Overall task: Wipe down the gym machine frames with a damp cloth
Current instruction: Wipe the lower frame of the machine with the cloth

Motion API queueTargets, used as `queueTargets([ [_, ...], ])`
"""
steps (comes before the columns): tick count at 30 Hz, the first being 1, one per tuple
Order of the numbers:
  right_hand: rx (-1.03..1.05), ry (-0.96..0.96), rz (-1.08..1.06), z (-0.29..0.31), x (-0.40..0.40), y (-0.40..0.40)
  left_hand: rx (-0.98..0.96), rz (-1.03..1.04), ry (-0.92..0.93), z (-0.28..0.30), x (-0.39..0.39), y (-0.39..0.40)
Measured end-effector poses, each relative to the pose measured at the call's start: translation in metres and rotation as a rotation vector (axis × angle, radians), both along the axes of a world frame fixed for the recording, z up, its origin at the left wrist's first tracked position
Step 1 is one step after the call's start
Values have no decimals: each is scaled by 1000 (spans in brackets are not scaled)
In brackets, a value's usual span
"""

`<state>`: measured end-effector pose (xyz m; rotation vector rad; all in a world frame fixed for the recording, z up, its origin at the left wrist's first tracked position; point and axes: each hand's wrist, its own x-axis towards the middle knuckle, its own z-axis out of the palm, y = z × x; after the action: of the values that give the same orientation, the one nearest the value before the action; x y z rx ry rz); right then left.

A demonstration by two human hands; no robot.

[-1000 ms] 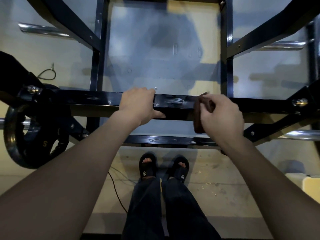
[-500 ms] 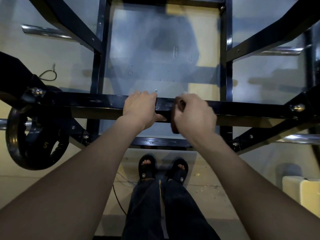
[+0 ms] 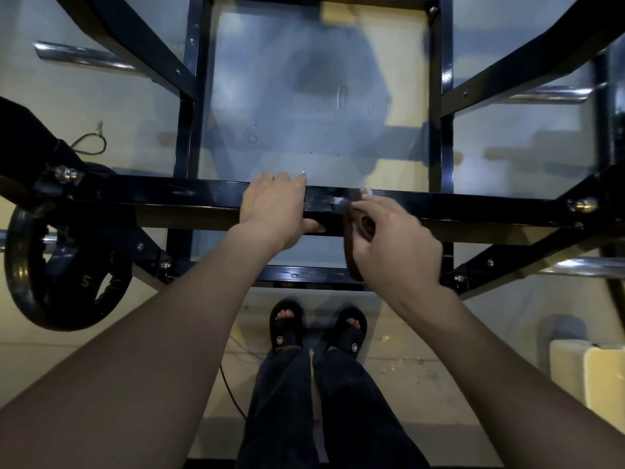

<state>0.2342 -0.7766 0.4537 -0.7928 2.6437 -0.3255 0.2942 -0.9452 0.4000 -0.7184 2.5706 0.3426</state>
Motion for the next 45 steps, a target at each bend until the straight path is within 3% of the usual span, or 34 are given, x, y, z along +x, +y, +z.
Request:
queueTargets([
  [3,44,-40,-238,-8,-26,-10,8,2,-11,1,-1,-1],
  [5,39,-47,-182,-12,-19,-30,17,1,4,1,0,0],
  [9,16,-3,127,-5,2,-20,-4,-10,10,0,0,0],
  [15,76,2,-146,-14,-28,-23,-38,-50,1,-1,2,0],
  [21,-67,23,129,0,7,-1,-23,-51,7,-2,2,0],
  [26,52,-26,-177,-11,-27,-20,-28,-49,11,-1,2,1],
  [31,-35,-81,109,-6,10,-31,-35,-38,25,-2,2,0],
  [37,75,-62,-167,-8,-37,-18,-33,-55,4,-1,2,0],
  [43,-11,-74,110,-1,0,-17,-23,-47,7,3,1,0],
  [45,-11,-29,56,3,-8,3,-35,-58,-3,4,1,1],
])
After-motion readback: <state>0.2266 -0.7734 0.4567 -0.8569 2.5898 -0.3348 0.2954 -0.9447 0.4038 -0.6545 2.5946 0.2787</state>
